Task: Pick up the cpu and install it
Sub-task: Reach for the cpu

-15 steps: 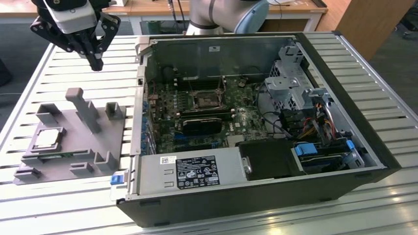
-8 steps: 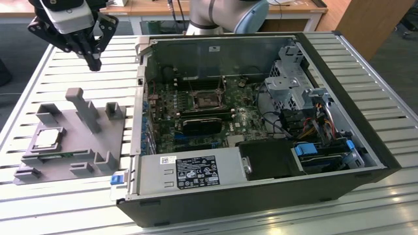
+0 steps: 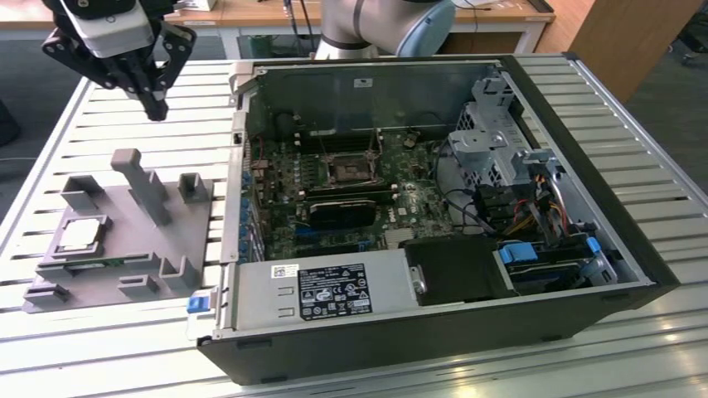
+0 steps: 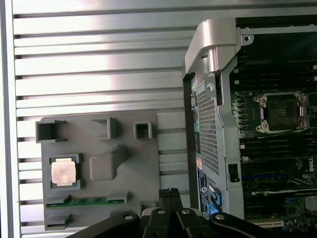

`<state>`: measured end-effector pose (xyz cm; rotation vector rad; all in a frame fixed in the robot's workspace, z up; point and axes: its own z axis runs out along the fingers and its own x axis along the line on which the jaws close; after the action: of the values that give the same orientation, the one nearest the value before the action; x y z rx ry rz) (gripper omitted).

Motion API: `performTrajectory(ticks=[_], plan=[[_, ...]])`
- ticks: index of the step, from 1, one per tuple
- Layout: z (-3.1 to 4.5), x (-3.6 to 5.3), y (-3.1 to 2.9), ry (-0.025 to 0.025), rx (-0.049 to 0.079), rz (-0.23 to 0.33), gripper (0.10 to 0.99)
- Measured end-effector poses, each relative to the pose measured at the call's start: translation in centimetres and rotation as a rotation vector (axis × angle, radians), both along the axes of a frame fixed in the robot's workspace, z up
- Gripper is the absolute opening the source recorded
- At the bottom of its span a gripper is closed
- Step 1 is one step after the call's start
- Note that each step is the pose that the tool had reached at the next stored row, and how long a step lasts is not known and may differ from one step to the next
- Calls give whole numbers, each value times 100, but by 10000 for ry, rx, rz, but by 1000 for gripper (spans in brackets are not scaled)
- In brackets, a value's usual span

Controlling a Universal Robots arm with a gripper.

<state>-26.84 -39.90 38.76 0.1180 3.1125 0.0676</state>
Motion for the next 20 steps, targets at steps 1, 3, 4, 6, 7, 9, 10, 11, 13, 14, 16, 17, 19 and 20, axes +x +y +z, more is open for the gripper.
performTrajectory(ticks=[1, 3, 4, 6, 7, 9, 10, 11, 13, 14, 16, 17, 19, 20], plan=[[0, -5, 0, 0, 0, 0, 106], [-1, -15, 0, 0, 0, 0, 106], [-1, -19, 0, 0, 0, 0, 106], [-1, -29, 0, 0, 0, 0, 106], [-2, -34, 0, 0, 0, 0, 106], [-3, -43, 0, 0, 0, 0, 106], [-3, -50, 0, 1, 0, 0, 106], [-3, -58, 0, 2, -1, 0, 106], [-5, -76, 0, 1, 0, 0, 106], [-5, -83, 0, 1, 0, 0, 106], [-6, -96, 0, 0, 0, 0, 106], [-6, -102, 0, 1, 0, 0, 106], [-7, -116, 0, 1, 0, 0, 106], [-7, -123, 0, 0, 0, 0, 106]])
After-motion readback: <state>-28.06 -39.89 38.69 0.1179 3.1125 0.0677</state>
